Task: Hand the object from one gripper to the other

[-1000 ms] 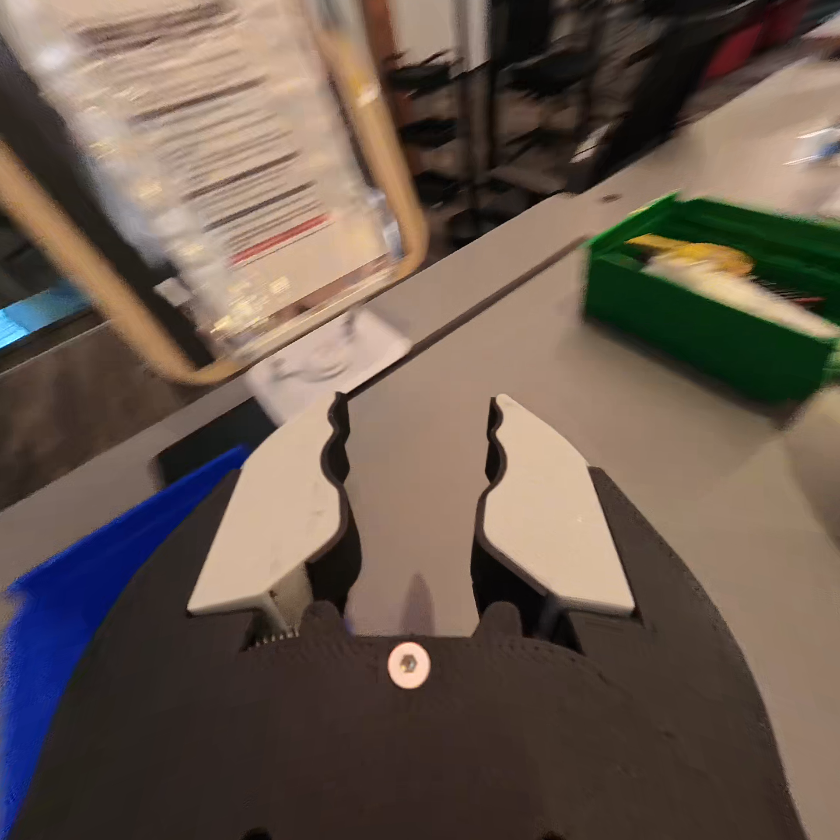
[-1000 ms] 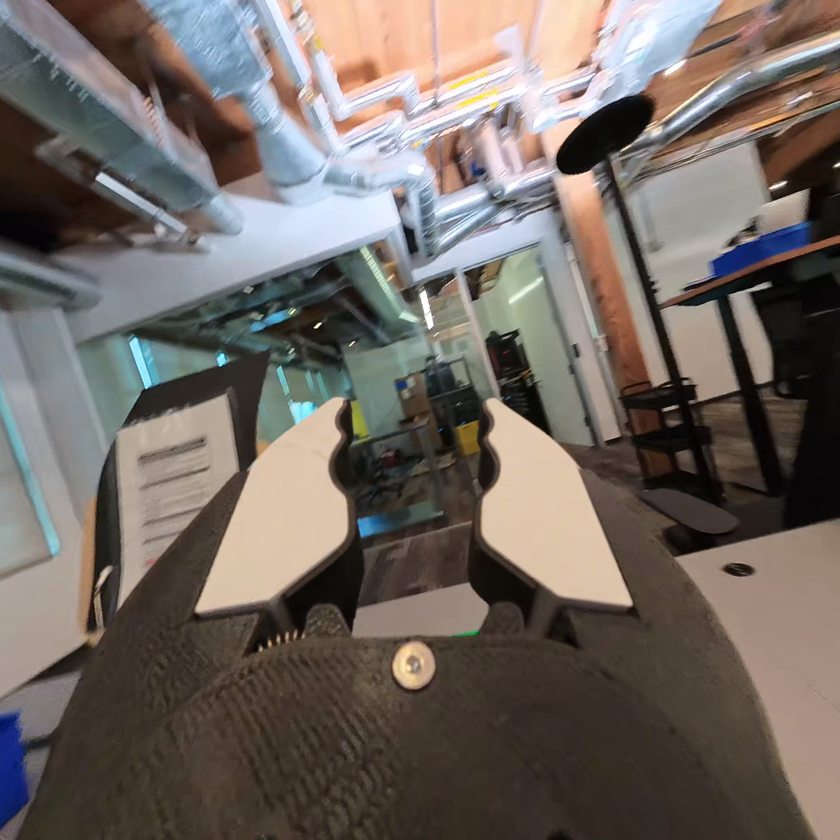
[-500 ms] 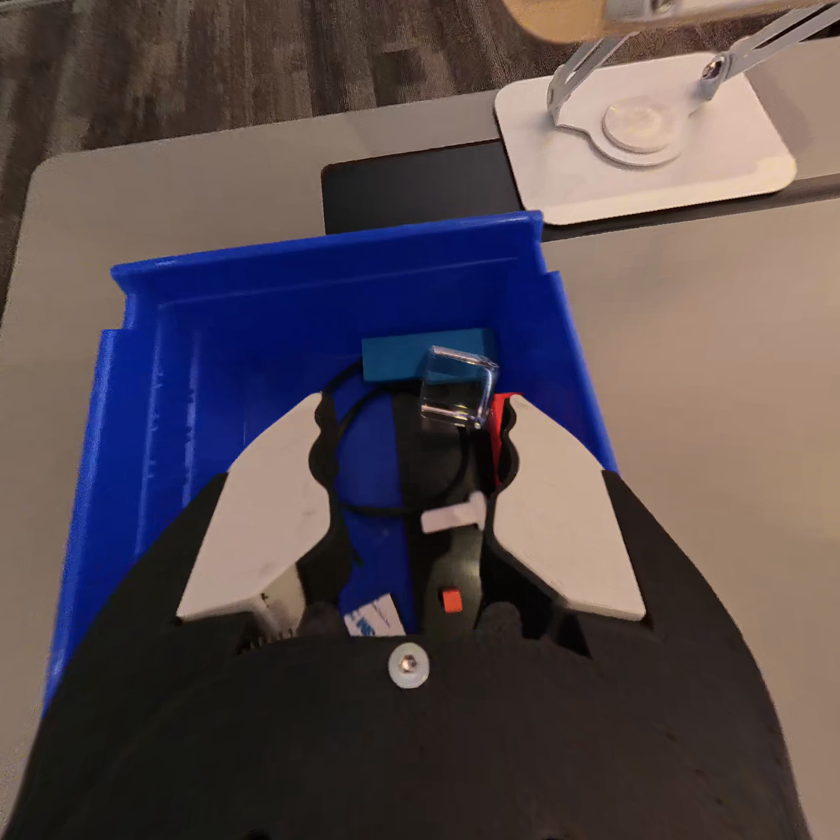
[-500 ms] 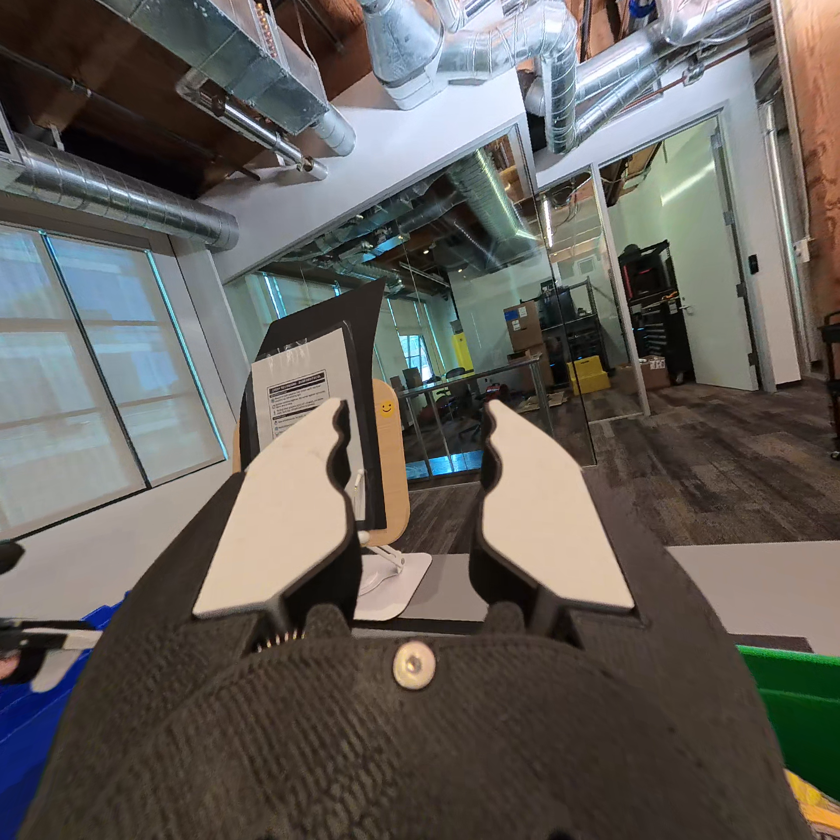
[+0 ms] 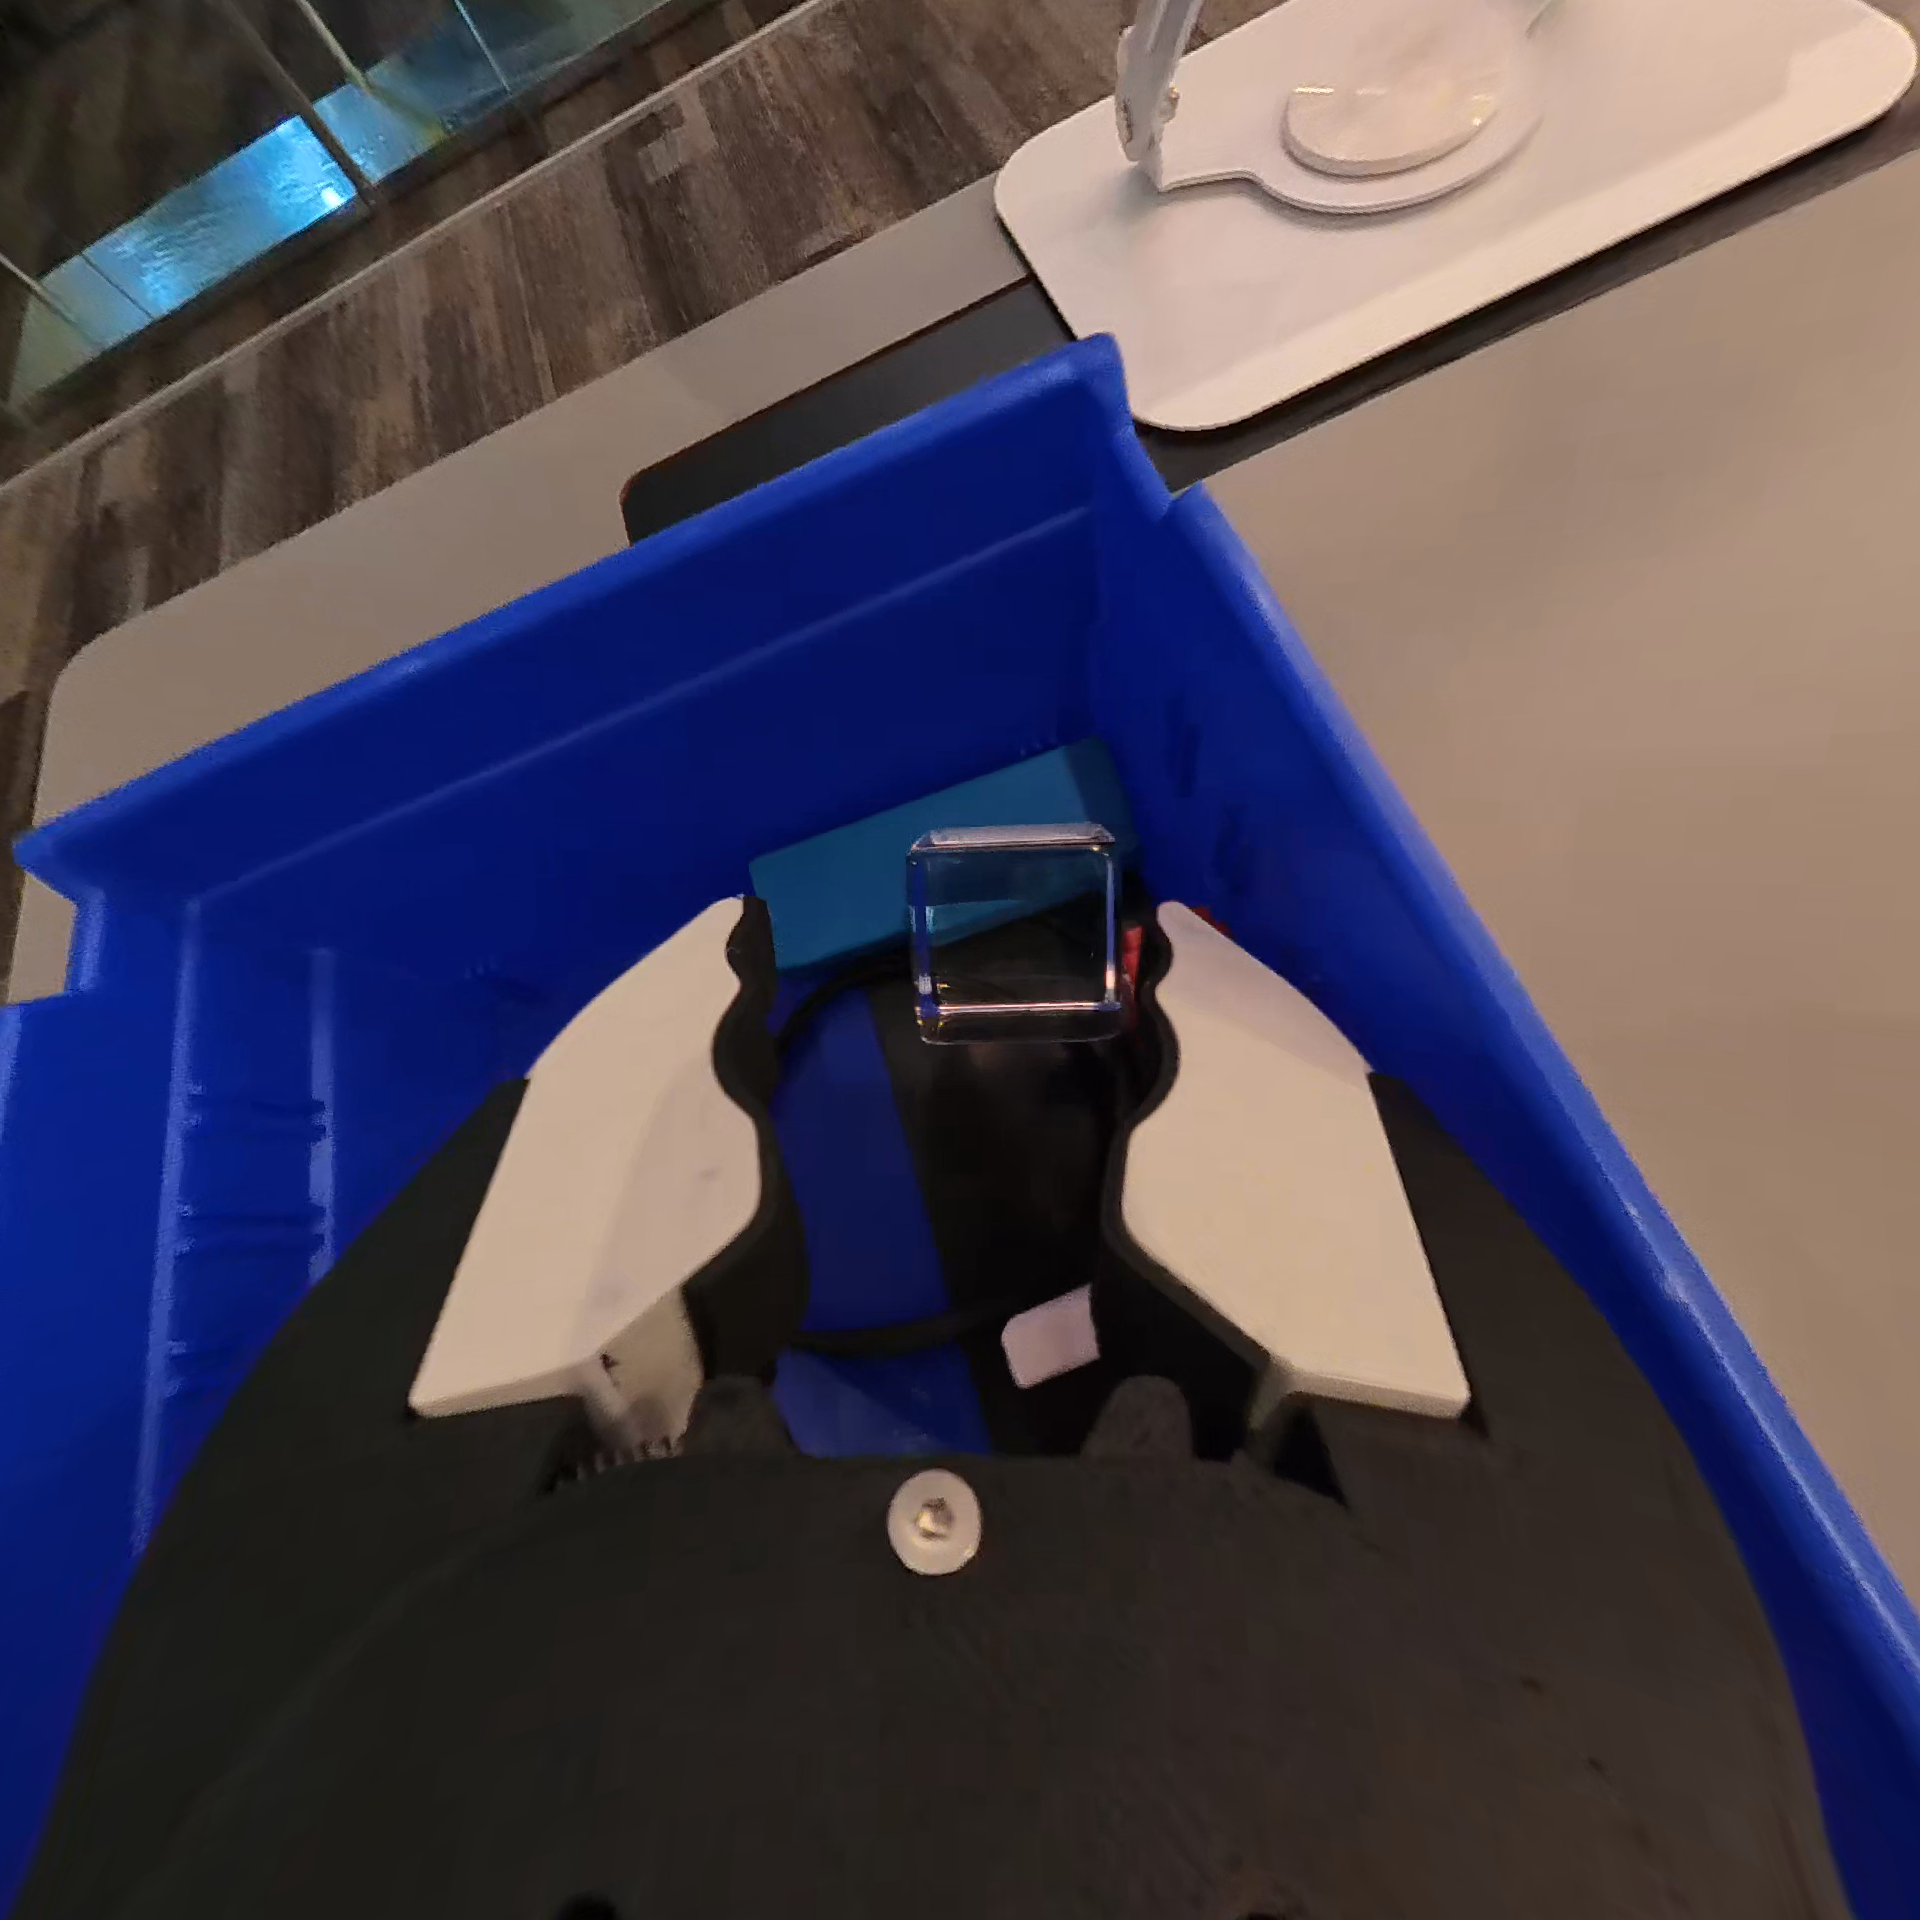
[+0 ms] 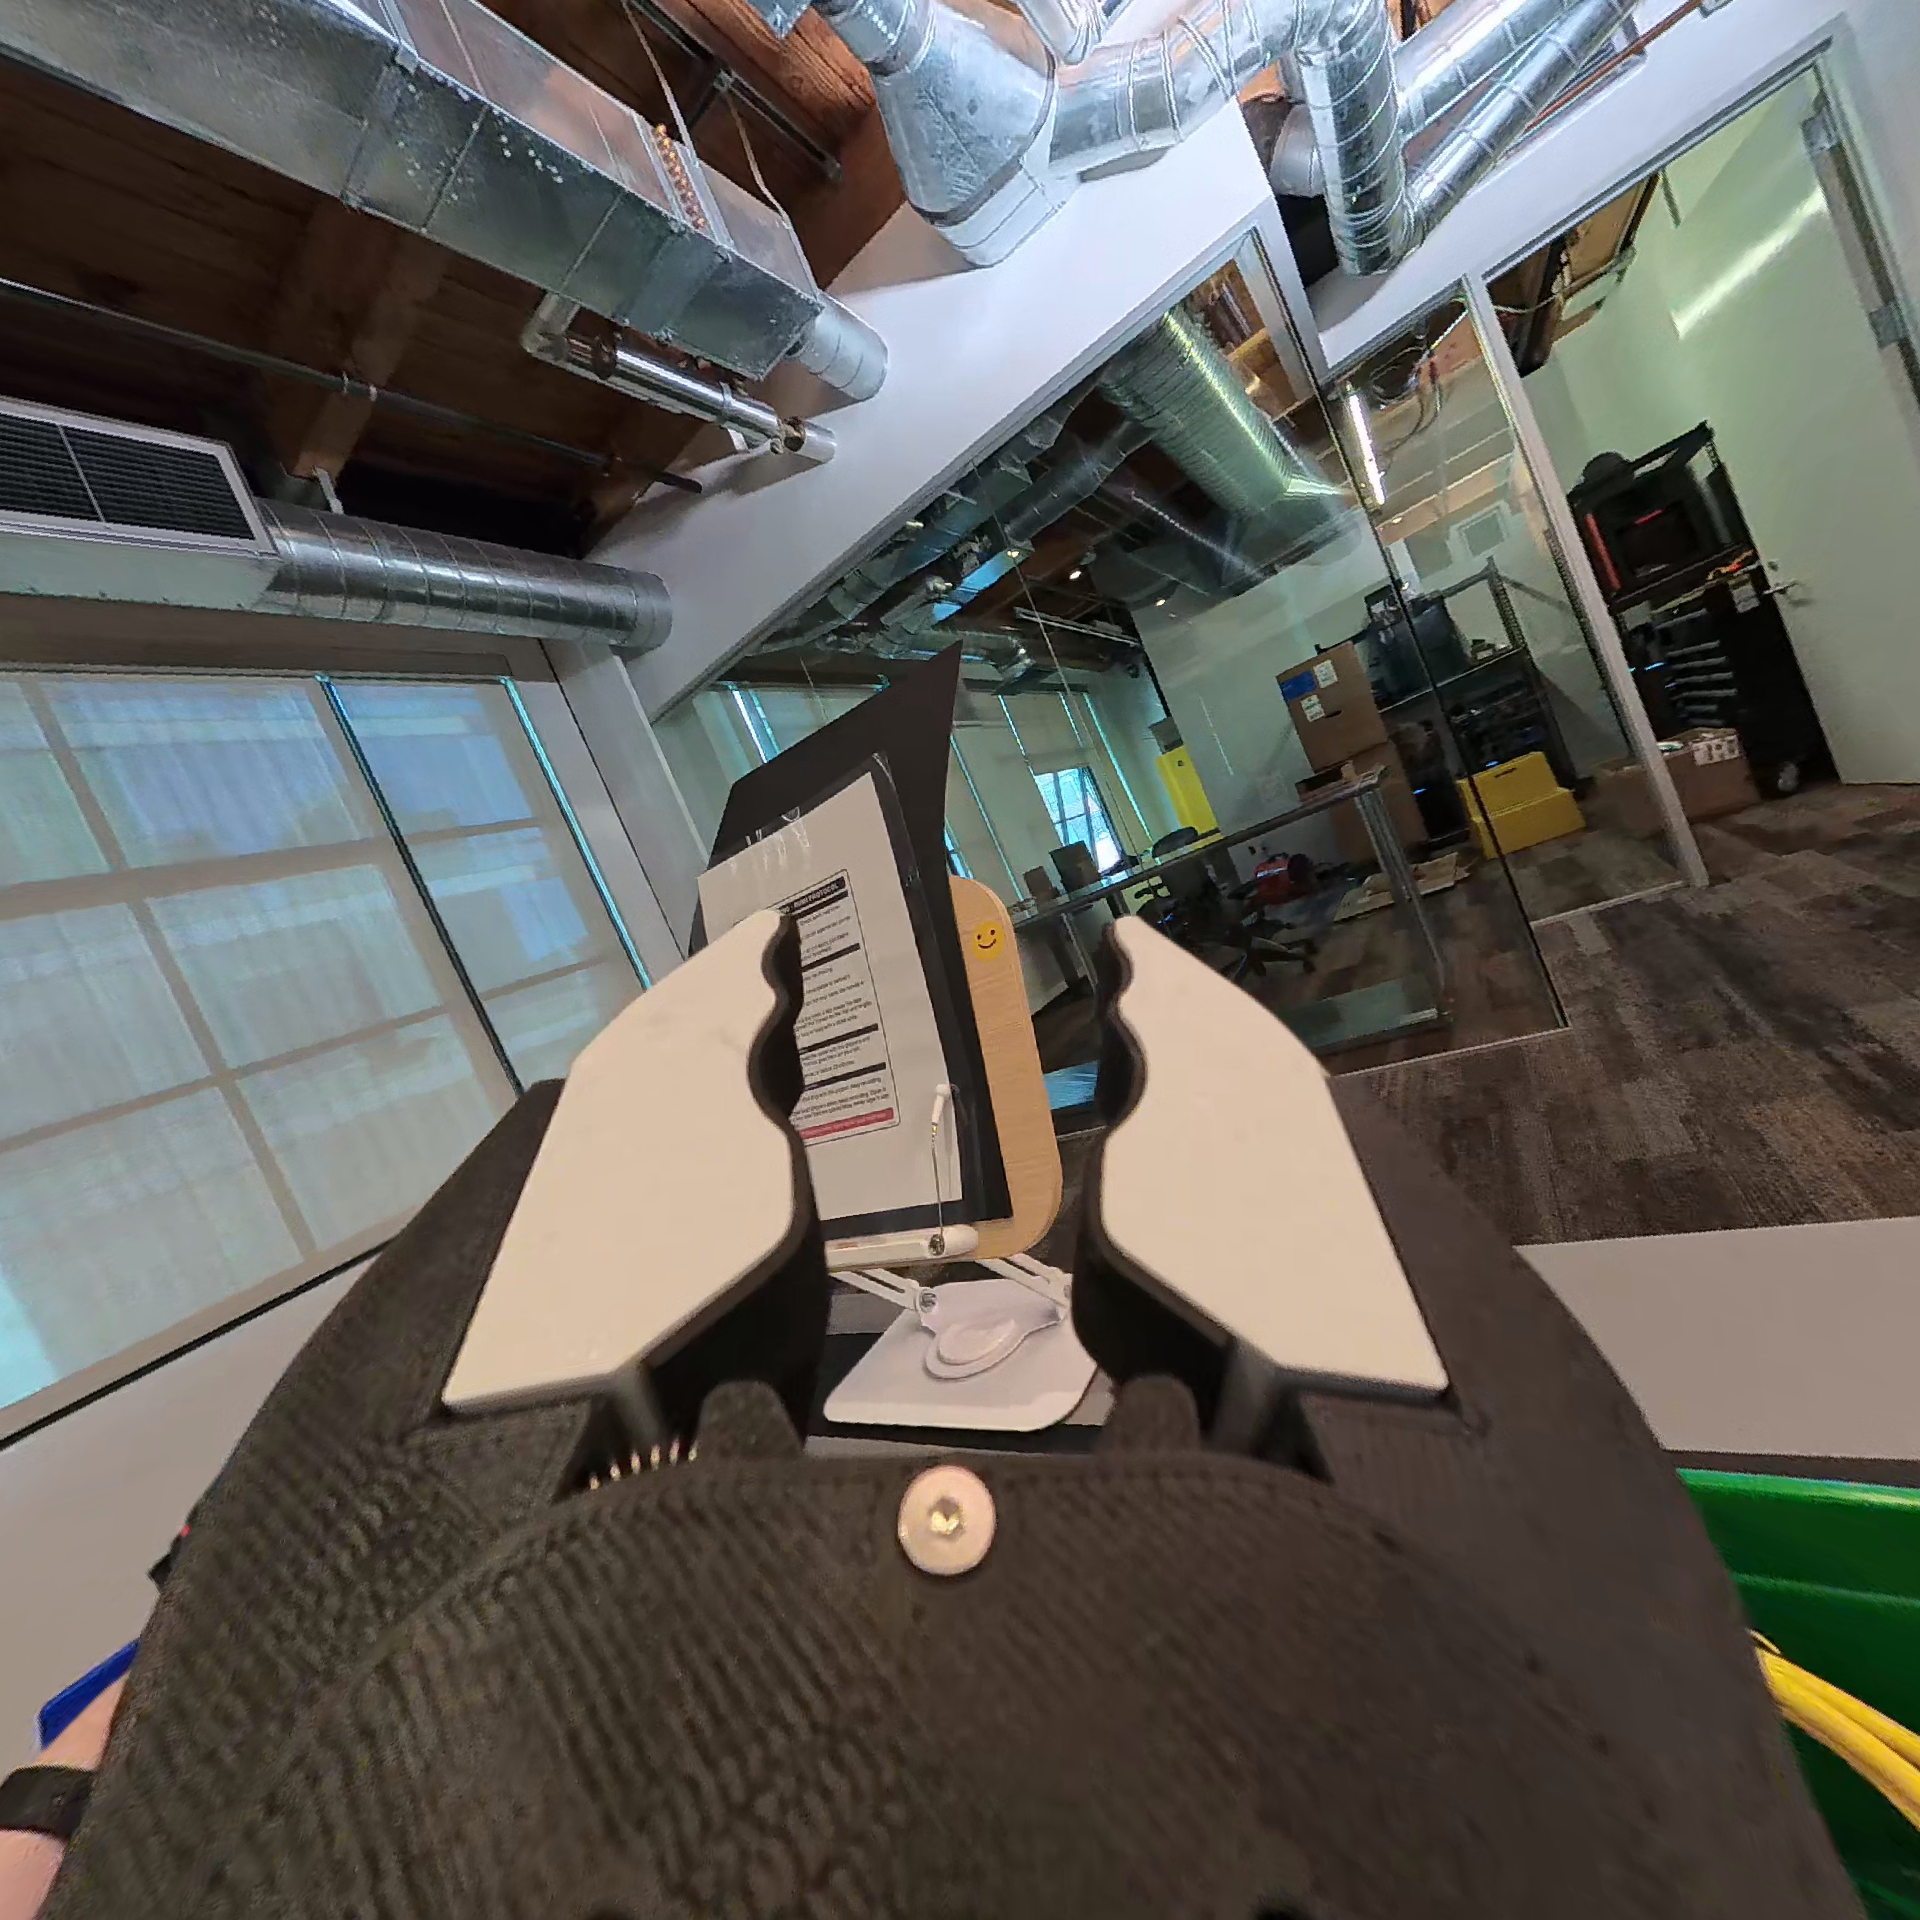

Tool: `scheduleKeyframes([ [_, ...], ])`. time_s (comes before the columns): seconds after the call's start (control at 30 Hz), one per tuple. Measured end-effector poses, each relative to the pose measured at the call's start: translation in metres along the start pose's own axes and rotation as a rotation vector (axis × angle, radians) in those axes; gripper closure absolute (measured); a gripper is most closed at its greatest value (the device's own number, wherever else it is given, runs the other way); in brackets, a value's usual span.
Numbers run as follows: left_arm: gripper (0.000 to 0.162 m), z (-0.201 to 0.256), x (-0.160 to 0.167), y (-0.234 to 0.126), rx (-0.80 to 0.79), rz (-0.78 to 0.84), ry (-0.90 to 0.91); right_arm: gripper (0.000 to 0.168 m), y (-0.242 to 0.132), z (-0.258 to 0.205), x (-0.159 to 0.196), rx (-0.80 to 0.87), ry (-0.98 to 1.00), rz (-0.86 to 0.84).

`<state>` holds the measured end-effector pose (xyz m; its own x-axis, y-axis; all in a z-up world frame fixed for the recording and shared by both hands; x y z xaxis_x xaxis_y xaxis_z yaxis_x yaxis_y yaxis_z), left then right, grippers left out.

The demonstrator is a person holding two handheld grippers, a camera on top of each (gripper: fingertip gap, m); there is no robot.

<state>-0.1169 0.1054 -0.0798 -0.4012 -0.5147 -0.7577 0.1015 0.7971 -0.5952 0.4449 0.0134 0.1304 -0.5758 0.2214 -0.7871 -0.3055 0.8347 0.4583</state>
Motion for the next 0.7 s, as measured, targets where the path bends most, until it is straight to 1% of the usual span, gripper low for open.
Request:
scheduleKeyframes([
  [0.03, 0.095, 0.0, 0.002, 0.003, 0.003, -0.007, -0.026, 0.114, 0.0, 0.0, 0.0, 0.001, 0.003, -0.001],
  [0.07, 0.099, 0.0, 0.004, 0.006, 0.008, -0.017, -0.053, 0.114, 0.0, 0.001, 0.001, 0.002, 0.005, -0.003],
  [0.17, 0.102, -0.002, 0.007, 0.01, -0.004, -0.029, -0.086, 0.114, 0.0, 0.0, 0.001, -0.001, 0.017, -0.001],
  [0.2, 0.105, -0.002, 0.007, 0.011, -0.014, -0.041, -0.082, 0.114, 0.0, 0.0, 0.0, -0.004, 0.022, 0.002],
  [0.23, 0.114, -0.001, 0.008, 0.012, -0.021, -0.054, -0.066, 0.114, 0.0, 0.0, 0.0, -0.007, 0.029, 0.006],
  [0.3, 0.114, -0.002, 0.009, 0.012, -0.051, -0.069, -0.022, 0.114, 0.0, 0.0, 0.0, -0.012, 0.045, 0.013],
  [0.33, 0.114, -0.003, 0.009, 0.012, -0.051, -0.079, -0.03, 0.115, 0.0, 0.0, -0.001, -0.015, 0.054, 0.018],
  [0.47, 0.116, -0.015, 0.011, 0.007, -0.044, -0.108, -0.135, 0.115, -0.003, 0.002, -0.004, -0.029, 0.089, 0.04],
  [0.57, 0.116, -0.028, 0.004, -0.008, -0.027, -0.039, -0.234, 0.115, -0.004, 0.003, -0.005, -0.036, 0.104, 0.053],
  [0.7, 0.117, -0.04, -0.02, -0.042, 0.058, 0.133, -0.367, 0.115, -0.002, 0.001, -0.004, -0.042, 0.1, 0.047],
])
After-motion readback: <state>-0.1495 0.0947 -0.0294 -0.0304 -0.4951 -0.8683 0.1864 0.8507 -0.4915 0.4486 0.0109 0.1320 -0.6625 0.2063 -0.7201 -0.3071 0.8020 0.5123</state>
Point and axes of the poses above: each gripper's, where its closed fingertips meet, y out along the fingers, x out of its underside, z = x × y across the jaws, the point moved 4 cm from there along -y, back along the fingers, and after that the axes turned 1 degree about y, right-handed, at the moved point
